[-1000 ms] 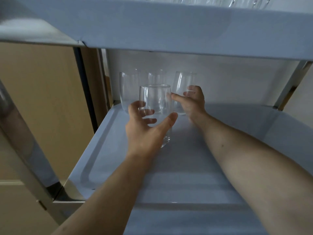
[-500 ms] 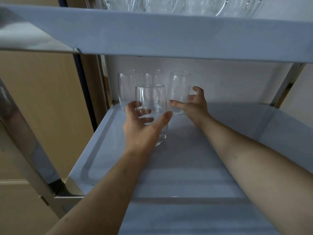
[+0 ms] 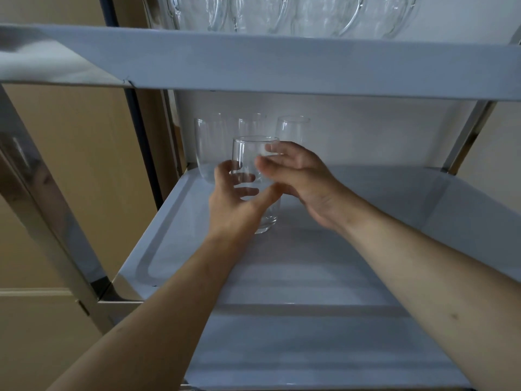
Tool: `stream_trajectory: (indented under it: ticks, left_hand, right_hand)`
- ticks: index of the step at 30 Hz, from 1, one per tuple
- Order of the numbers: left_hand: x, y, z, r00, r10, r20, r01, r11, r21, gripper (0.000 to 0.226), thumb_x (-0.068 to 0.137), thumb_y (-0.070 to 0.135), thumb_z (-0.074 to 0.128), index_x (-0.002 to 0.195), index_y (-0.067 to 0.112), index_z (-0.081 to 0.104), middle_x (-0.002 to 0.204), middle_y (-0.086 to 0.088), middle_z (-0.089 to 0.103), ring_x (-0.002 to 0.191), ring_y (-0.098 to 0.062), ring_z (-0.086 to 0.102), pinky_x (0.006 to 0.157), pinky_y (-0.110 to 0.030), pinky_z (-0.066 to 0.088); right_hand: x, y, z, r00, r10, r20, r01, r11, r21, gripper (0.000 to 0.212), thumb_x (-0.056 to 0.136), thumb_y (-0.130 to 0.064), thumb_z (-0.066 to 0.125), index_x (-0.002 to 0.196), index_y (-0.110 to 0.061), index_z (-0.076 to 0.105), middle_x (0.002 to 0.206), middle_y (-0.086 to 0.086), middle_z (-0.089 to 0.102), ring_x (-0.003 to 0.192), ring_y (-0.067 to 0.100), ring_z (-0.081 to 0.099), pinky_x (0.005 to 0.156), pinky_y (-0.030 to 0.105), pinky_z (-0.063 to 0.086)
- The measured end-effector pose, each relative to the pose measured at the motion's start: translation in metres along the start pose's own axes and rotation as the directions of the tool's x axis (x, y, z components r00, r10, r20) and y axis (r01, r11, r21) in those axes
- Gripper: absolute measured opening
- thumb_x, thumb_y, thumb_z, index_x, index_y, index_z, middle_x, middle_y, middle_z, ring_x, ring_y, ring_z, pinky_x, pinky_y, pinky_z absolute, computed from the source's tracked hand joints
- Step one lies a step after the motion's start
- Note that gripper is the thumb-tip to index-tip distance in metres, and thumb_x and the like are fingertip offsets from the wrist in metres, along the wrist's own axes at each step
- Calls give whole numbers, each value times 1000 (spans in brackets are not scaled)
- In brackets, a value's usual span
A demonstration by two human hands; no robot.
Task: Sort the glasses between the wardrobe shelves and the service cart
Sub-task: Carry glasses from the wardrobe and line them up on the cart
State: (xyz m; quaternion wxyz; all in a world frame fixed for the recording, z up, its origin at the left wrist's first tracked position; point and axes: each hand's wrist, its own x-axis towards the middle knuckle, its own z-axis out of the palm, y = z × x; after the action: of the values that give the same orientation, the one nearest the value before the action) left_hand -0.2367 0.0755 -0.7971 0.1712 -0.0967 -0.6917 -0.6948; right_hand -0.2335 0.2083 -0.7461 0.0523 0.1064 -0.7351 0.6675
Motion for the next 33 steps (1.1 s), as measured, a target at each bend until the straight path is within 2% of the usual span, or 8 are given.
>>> stream_trajectory:
  ticks: [3,6,10,12,17,24,26,33]
  left_hand:
    - [-1,-1,1,999,40,24,-40,999,14,73,59,45,85,119,23,51,107,8,70,95,-5,70,76,-25,57]
    - [-1,-3,2,996,39,77,-42,998,41,82,54,53,85,122,22,49,111,8,69,102,-7,69,83,-33,58]
    - [-3,-4,2,993,23,118,-34,995,95,91,50,61,85,128,31,49,119,12,63,108,-2,62,88,-31,55]
    - [-3,-6,3,992,7,124,-27,987,156,86,55,58,84,129,31,50,121,11,61,112,-5,59,95,-35,53]
    - [1,-10,5,991,7,131,-54,931,360,71,74,47,87,132,29,50,125,9,59,120,-14,54,103,-40,48]
    - [0,-14,10,952,103,288,-267,737,620,51,83,47,74,128,30,59,136,5,57,128,-20,47,94,-27,36]
    - [-2,-14,12,938,100,332,-305,692,655,51,83,49,72,129,30,59,137,6,56,128,-20,45,97,-28,37]
    - [-1,-17,13,940,83,330,-296,680,671,50,83,51,70,128,32,59,136,8,57,126,-19,45,98,-31,38]
  right_hand:
    - [0,0,13,998,56,-37,-57,998,-10,76,66,-29,95,132,-16,58,122,3,68,100,10,73,76,21,53]
    - [1,-3,12,992,48,-115,-49,999,-8,67,63,-21,97,120,-16,63,112,5,73,91,10,75,62,15,52]
    - [3,-11,-16,971,-22,-239,19,1000,-15,63,63,-21,96,116,-18,63,102,2,75,96,15,74,85,42,61]
    - [5,-14,-36,956,-32,-290,20,999,-47,64,64,-22,95,118,-18,61,106,4,74,100,15,72,91,46,59]
    - [17,-9,-75,900,-89,-427,29,989,-144,71,60,-22,97,119,-17,59,112,10,71,101,16,71,90,37,56]
    - [57,18,-103,815,-102,-571,4,985,-170,71,57,-32,96,116,-22,57,109,3,67,96,15,68,73,28,51]
    - [69,26,-109,801,-97,-591,-7,985,-171,74,56,-33,96,117,-22,57,109,2,67,96,15,68,70,26,50]
    - [101,39,-121,814,-77,-576,-34,983,-179,78,53,-36,96,119,-22,56,110,1,69,98,15,68,76,29,51]
